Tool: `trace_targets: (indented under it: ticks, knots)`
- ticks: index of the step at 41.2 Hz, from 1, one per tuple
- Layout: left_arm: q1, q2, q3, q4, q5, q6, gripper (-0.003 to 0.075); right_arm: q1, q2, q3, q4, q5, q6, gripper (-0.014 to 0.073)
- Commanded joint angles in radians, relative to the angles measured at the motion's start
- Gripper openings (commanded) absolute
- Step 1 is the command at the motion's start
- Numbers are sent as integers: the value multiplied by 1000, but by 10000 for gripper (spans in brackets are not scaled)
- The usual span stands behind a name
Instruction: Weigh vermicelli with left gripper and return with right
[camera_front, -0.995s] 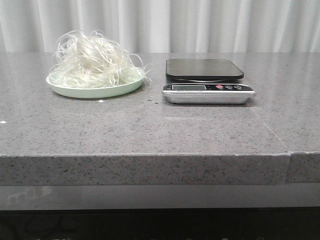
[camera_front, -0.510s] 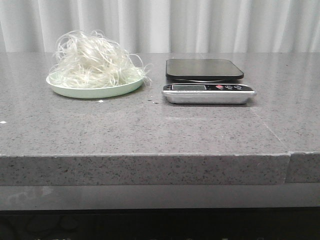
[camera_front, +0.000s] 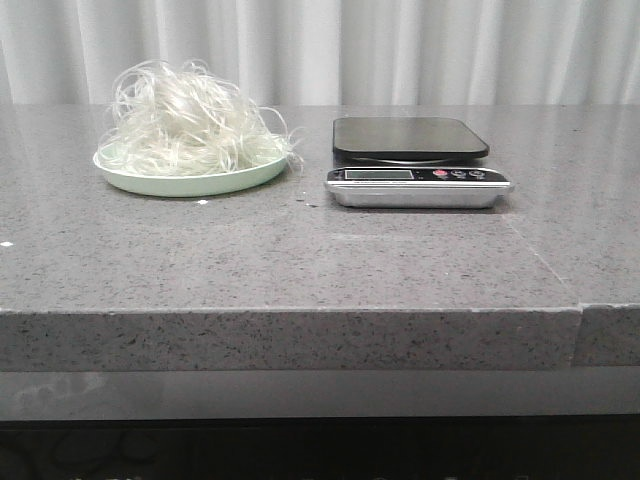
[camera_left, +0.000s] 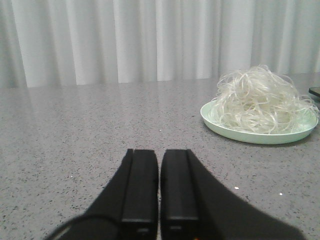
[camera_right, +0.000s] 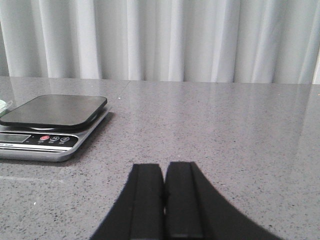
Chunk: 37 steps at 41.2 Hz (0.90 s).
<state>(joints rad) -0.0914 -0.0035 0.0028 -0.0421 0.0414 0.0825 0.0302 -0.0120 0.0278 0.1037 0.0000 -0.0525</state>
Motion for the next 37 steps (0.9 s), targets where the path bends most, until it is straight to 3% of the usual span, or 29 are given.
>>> trace_targets:
  ticks: [1, 37]
  knots:
    - [4, -20, 5, -10, -84, -11, 141, -5, -15, -8, 4, -86, 1, 145]
    - [40, -20, 5, -10, -84, -11, 141, -5, -15, -8, 4, -86, 1, 145]
